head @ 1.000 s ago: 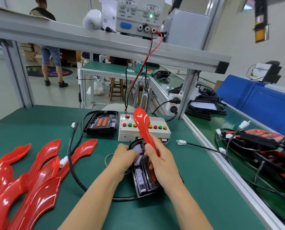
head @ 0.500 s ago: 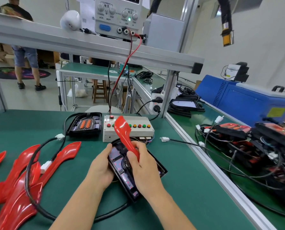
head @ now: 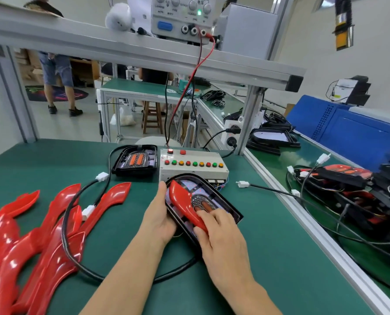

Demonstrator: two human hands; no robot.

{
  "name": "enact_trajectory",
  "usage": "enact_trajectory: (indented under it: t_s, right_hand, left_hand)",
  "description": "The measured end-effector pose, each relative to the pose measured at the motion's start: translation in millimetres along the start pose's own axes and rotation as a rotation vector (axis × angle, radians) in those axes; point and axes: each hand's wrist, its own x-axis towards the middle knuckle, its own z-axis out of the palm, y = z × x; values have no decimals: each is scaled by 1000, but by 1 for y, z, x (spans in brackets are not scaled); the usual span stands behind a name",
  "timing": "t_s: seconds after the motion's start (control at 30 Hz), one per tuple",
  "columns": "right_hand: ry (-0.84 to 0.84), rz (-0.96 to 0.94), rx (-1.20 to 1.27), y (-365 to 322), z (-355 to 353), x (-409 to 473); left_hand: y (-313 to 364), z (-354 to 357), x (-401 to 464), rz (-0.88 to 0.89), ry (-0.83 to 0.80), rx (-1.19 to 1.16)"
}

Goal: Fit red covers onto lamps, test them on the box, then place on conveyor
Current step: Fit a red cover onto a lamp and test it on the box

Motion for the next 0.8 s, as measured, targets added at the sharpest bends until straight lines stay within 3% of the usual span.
enact_trajectory:
  t_s: [0.2,0.5,0.8]
  right_hand:
    - [-91,4,1,-9,-6,-3]
    - [59,-4,-67,-12,-5,-5]
    - [72,-9,-71,-16,-3,0]
  left_hand:
    - [-2,0,1,5,-11,-36]
    - [-4,-1,1,2,-60,-75]
    - [-4,4,0,23,-129,-65]
